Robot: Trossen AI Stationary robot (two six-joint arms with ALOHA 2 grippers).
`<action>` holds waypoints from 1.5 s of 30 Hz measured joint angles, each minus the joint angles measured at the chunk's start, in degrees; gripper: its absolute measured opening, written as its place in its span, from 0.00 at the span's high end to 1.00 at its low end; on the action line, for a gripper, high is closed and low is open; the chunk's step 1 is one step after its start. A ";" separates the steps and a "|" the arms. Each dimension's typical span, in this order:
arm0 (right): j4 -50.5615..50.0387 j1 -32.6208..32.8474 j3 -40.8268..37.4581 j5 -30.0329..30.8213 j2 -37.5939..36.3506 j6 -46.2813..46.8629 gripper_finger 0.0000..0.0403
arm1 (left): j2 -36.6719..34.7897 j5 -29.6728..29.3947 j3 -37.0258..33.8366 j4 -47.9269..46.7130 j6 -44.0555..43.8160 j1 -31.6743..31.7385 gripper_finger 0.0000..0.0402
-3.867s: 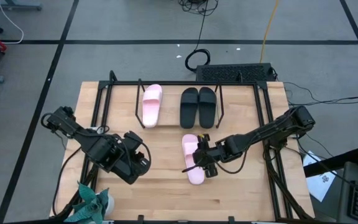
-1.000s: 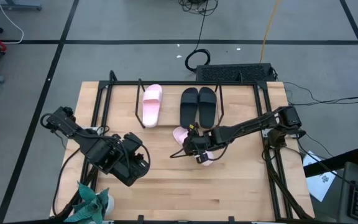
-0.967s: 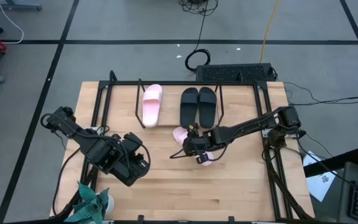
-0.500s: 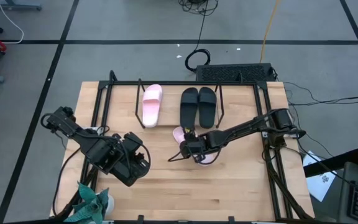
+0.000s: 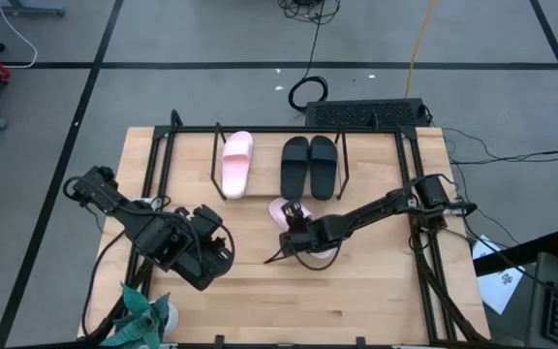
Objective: Pick and place slides into the shelf
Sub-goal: Put the pink slide on the shelf
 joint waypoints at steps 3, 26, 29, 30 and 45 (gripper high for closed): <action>-0.13 1.13 0.00 -0.50 -0.34 -0.27 0.94 | 0.00 -0.42 0.00 -0.02 0.18 0.00 0.55; -4.31 -1.50 31.34 8.36 -14.04 12.99 1.00 | -1.31 -4.10 0.00 -0.19 3.69 3.41 0.55; -8.65 -5.53 33.10 8.45 -13.92 16.94 1.00 | -3.60 -5.63 0.00 -0.29 6.39 4.69 0.55; -9.74 -6.67 33.42 8.48 -13.78 18.15 1.00 | -4.59 -6.47 0.00 -0.26 7.28 4.99 0.55; -9.79 -16.98 33.70 1.82 -1.25 29.34 1.00 | -19.74 -14.94 0.00 -0.33 22.76 14.23 0.55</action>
